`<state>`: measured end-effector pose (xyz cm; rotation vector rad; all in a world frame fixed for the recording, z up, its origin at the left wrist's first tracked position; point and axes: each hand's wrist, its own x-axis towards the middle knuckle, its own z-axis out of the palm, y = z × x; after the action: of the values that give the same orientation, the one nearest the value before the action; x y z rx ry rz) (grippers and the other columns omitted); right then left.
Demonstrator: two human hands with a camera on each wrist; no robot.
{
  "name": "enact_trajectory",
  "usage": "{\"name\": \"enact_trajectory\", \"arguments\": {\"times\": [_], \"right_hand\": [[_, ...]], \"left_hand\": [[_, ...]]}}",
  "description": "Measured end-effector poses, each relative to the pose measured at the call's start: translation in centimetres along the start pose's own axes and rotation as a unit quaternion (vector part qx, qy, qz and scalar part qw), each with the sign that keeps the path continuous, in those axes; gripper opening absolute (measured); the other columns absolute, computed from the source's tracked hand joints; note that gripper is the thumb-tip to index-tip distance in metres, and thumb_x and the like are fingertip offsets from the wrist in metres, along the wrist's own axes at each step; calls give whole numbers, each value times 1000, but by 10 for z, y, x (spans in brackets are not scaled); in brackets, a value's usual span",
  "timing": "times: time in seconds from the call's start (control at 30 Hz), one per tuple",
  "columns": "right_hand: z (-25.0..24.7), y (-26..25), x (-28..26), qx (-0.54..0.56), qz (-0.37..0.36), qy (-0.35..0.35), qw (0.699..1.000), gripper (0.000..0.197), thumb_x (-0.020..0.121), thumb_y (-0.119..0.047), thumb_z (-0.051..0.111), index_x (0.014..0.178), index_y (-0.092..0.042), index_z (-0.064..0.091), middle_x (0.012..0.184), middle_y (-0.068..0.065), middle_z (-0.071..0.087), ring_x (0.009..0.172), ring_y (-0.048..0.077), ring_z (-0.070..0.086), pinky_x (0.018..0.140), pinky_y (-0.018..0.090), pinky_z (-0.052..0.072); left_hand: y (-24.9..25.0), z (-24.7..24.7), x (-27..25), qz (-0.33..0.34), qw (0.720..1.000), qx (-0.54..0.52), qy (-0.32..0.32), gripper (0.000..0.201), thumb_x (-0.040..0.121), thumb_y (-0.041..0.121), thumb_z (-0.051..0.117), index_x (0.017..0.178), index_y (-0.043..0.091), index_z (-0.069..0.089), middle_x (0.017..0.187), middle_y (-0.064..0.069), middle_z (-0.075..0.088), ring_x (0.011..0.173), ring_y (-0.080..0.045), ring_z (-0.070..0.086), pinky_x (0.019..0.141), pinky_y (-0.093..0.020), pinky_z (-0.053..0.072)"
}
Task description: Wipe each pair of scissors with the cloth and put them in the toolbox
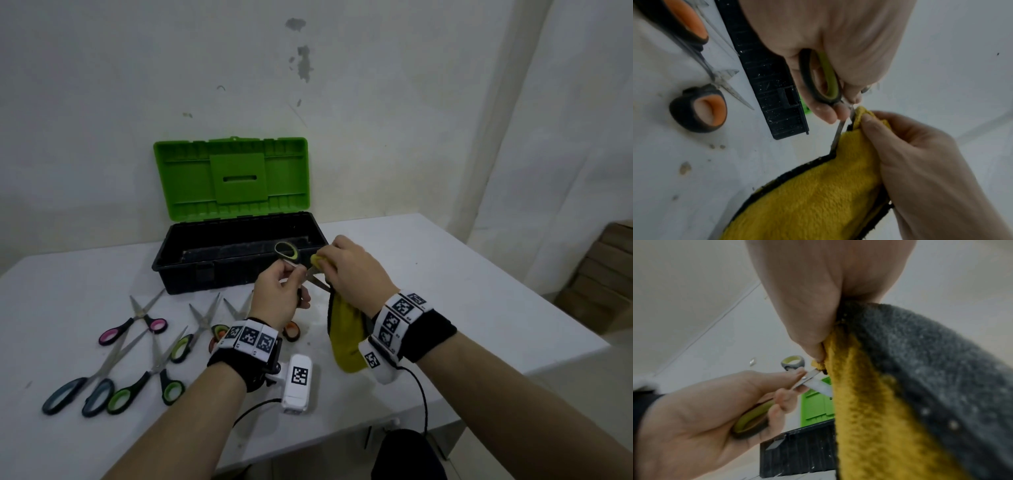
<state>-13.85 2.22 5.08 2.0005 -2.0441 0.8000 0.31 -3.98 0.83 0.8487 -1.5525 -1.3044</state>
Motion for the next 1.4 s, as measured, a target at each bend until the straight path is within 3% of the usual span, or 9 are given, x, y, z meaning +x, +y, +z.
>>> {"name": "enact_trajectory", "arguments": {"times": [0.1,0.27,0.43,0.57,0.67,0.87,1.1,1.23,1.4], "right_hand": [[-8,20,3,39,52,52,997,23,98,-30,51,106,-17,68,99,0,57,88,20,57,79,38,50],[-16,33,-8,151,-101,68,981,14,87,-18,71,100,-16,75,95,-2,68,86,8,63,79,18,49],[-5,31,-10,110,-155,38,981,16,85,-23,73,99,-16,77,90,0,66,76,13,63,70,22,51],[-1,43,-7,92,-67,111,987,14,87,-21,71,98,-14,76,85,2,63,71,17,60,66,37,54],[-6,49,-8,98,11,163,982,16,88,-22,70,98,-11,76,83,3,63,73,17,59,70,37,53],[0,23,-13,109,-50,77,990,17,89,-24,68,100,-15,76,87,-1,63,76,11,57,71,20,45],[-7,39,-1,69,100,72,990,21,92,-31,61,101,-17,74,93,7,66,91,25,58,78,31,42],[-13,11,-6,91,53,63,992,19,91,-33,60,100,-22,74,91,1,65,87,18,57,75,29,42],[2,-19,0,65,49,31,996,23,94,-33,56,101,-18,72,93,5,62,87,23,58,75,41,51]], "left_hand": [[0,-6,0,-18,1000,-5,8,21,100,14,56,88,-3,56,69,-14,56,49,-15,56,51,-28,51],[3,-11,3,-128,986,-108,-10,19,100,16,58,84,5,60,62,-6,53,48,-11,54,48,-24,50],[6,0,-2,-131,983,-120,-47,21,100,14,56,81,6,59,62,-4,52,48,-11,52,46,-23,48],[6,0,-1,-124,986,-108,-32,17,100,14,56,85,6,61,63,-7,54,47,-11,53,46,-23,50],[3,-3,1,-104,991,-83,-14,17,100,14,57,87,4,60,65,-11,55,49,-12,55,48,-24,52],[-1,3,-2,-35,999,-35,-10,22,100,13,57,97,-9,57,76,-14,54,50,-12,56,50,-25,53],[-8,-6,4,-40,998,-23,42,19,99,16,57,84,6,58,62,-8,56,55,-18,57,53,-29,53],[-9,-5,7,-44,998,-16,52,19,100,17,57,83,9,58,63,-8,59,57,-20,58,55,-32,54],[0,-1,-3,-24,999,-33,12,18,101,15,54,87,4,54,76,-11,61,51,-17,55,53,-31,52]]}}
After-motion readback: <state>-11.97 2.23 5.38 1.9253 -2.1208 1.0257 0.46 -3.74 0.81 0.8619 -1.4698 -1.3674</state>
